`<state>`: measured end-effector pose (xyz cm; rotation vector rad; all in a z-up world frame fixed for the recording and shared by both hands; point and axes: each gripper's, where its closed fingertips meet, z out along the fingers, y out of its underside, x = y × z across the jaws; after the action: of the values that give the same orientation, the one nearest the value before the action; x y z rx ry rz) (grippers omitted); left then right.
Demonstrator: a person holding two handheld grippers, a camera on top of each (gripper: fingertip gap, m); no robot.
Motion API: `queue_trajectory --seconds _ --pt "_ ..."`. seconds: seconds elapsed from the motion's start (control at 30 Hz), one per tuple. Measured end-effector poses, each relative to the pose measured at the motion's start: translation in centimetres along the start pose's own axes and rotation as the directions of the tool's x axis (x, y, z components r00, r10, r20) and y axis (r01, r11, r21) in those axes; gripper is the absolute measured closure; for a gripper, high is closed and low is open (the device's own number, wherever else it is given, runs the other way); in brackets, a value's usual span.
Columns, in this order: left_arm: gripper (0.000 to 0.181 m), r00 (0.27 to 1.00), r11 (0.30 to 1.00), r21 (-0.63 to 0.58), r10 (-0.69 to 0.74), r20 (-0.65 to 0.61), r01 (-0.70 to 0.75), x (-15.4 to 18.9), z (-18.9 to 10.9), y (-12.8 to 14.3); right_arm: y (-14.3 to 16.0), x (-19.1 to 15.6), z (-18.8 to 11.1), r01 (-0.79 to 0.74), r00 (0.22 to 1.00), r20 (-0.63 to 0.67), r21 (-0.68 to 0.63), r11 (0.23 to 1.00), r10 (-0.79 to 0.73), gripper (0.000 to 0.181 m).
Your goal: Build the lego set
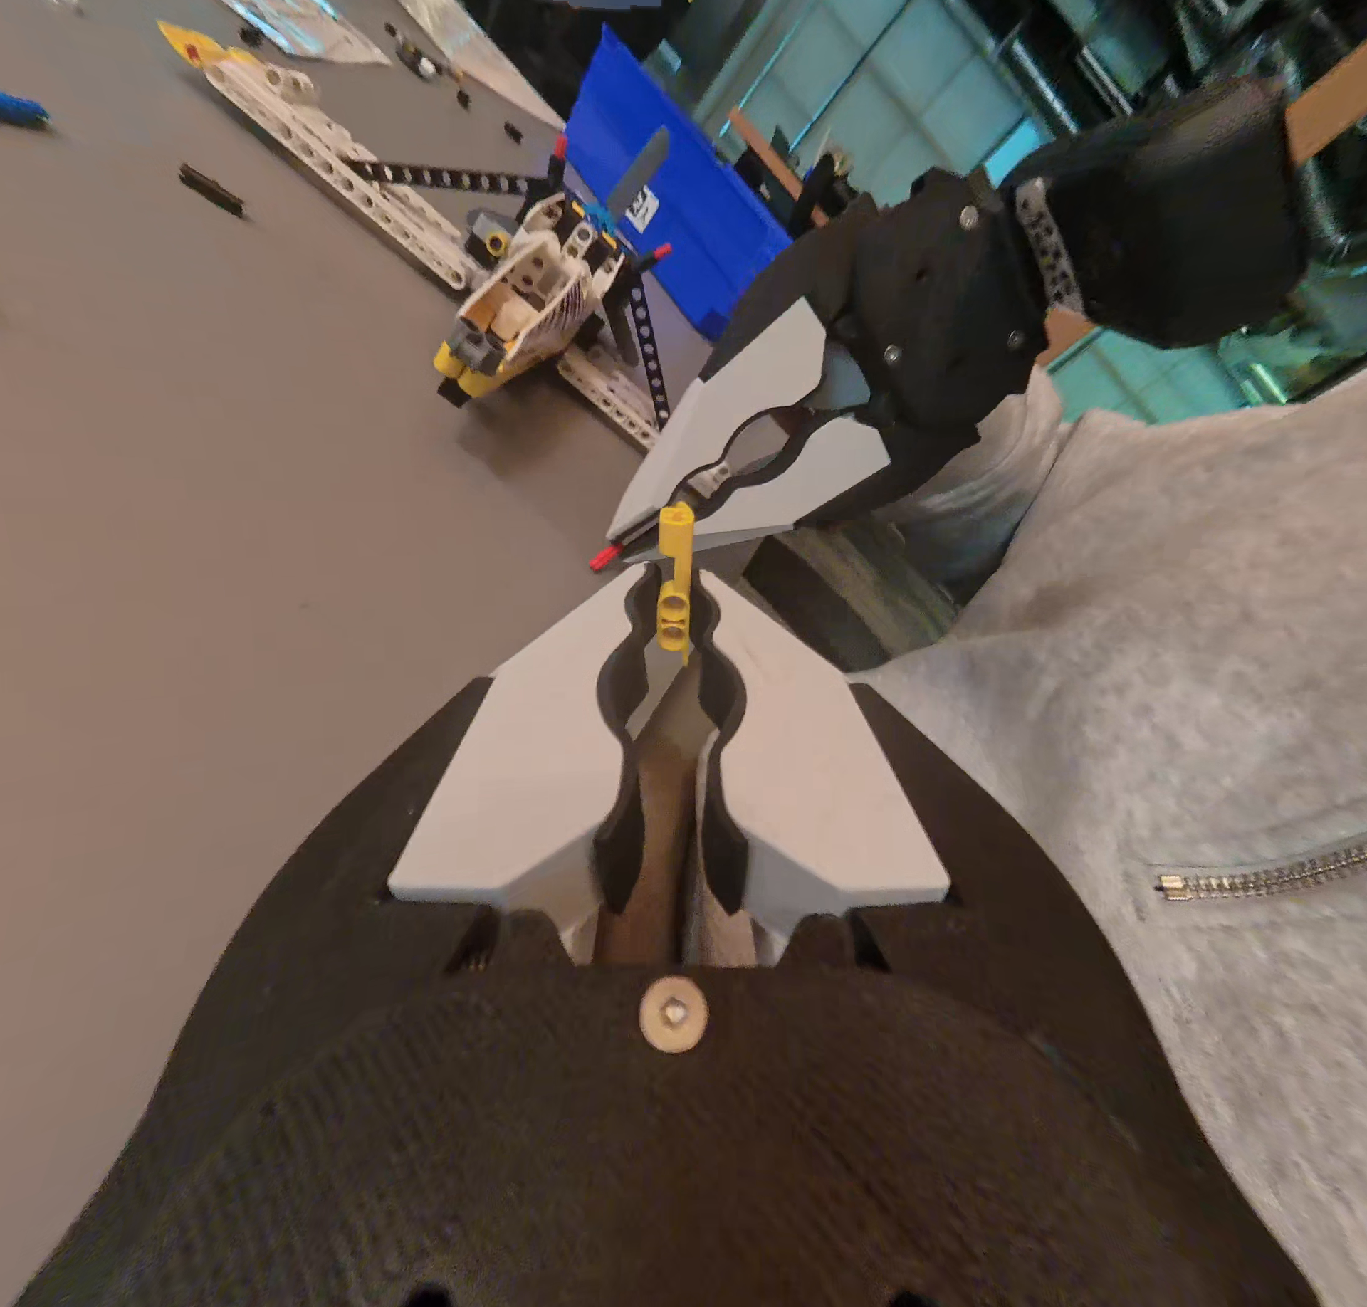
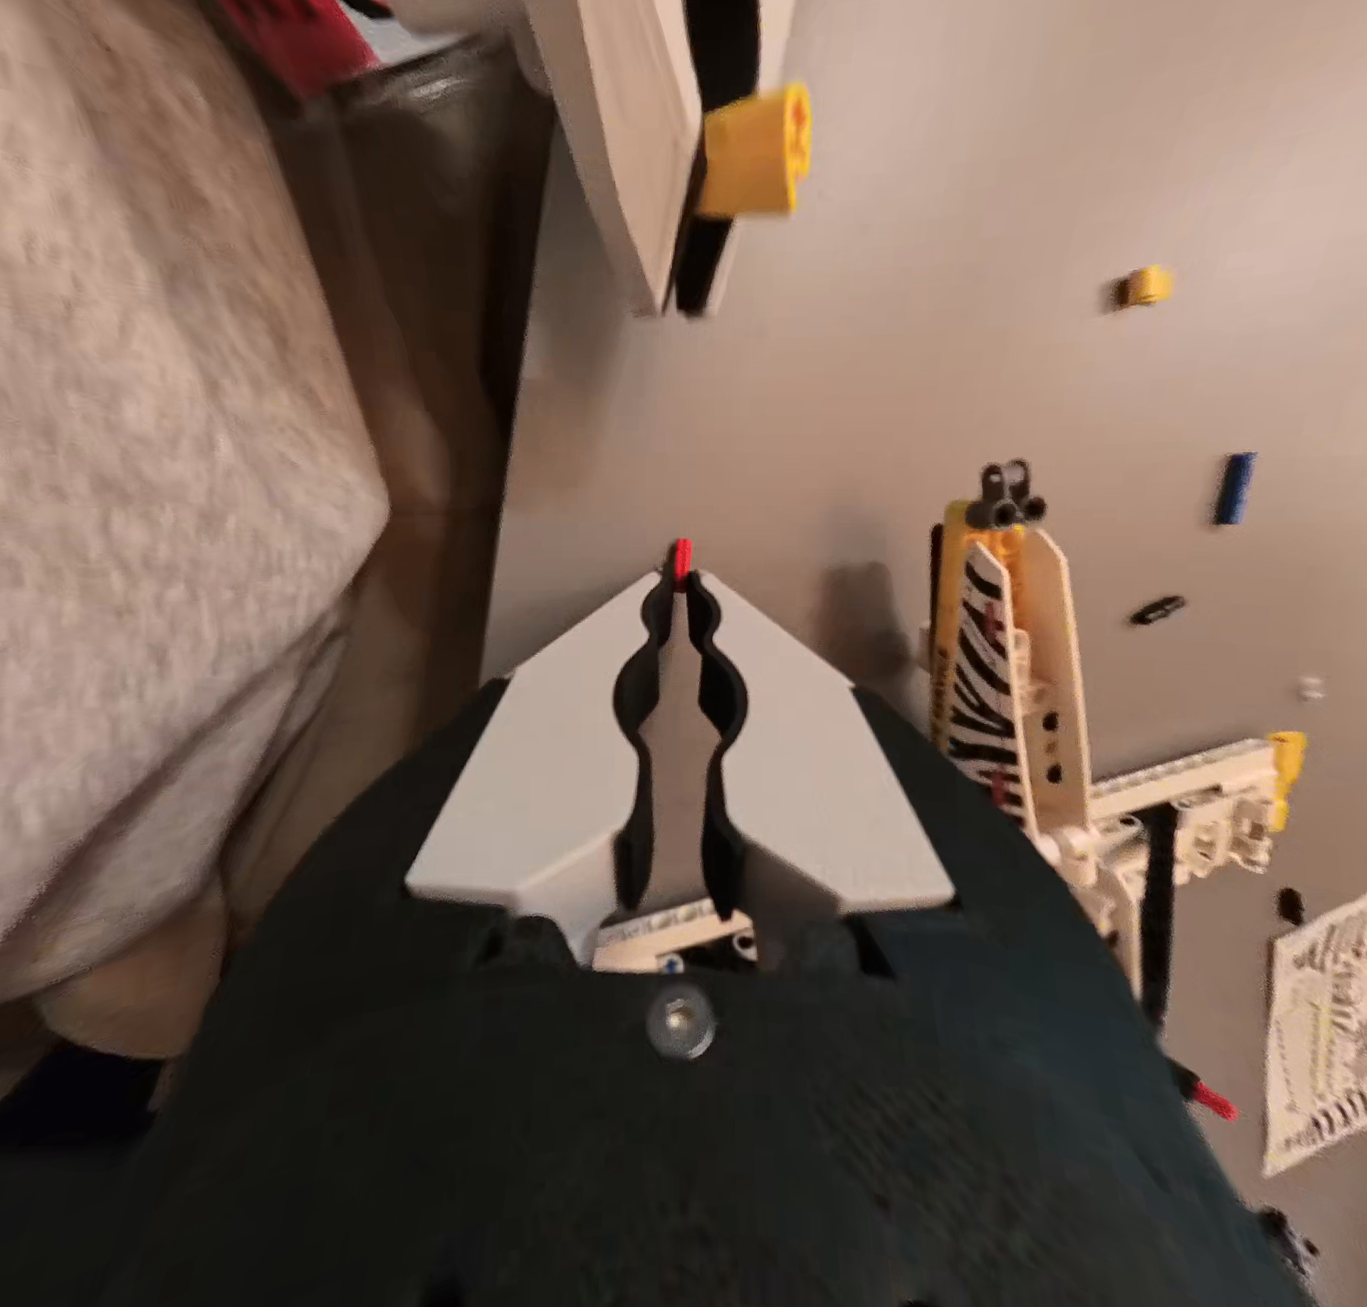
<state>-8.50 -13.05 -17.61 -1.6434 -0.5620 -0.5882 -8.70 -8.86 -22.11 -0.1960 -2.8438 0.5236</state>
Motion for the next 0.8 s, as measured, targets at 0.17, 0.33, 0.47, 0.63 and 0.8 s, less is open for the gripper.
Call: queue_trajectory --seconds 0.17,0.33,0.47,0.63,0.8 --pt "0.178 1.000 0.999 -0.051 0.014 -0.020 -0.015 0.6 1.1 1.2 -3.5 -1.3 -1.2 -0.023 0.997 0.074 0.167 0.986 0.011 0.179" --pt "0.178 0.998 1.000 -0.003 -0.003 -0.061 0.003 1.2 0.7 0.4 -5.5 -0.7 -2.7 -0.111 0.991 0.106 0.350 0.930 0.079 0.180" --pt "0.178 0.997 0.999 0.030 -0.018 -0.073 0.020 1.1 0.3 -0.2 -5.7 -0.3 -3.4 -0.161 0.986 0.107 0.420 0.893 0.127 0.181" --pt "0.179 0.998 0.997 -0.026 0.066 0.009 -0.066 0.3 0.4 0.4 -5.6 0.6 -5.0 -0.168 0.986 0.090 0.449 0.877 0.142 0.180" --pt "0.178 0.932 0.941 -0.180 0.319 0.175 -0.288 -0.5 1.0 1.6 -6.1 0.4 -6.2 -0.089 0.993 0.111 0.403 0.911 0.048 0.180"
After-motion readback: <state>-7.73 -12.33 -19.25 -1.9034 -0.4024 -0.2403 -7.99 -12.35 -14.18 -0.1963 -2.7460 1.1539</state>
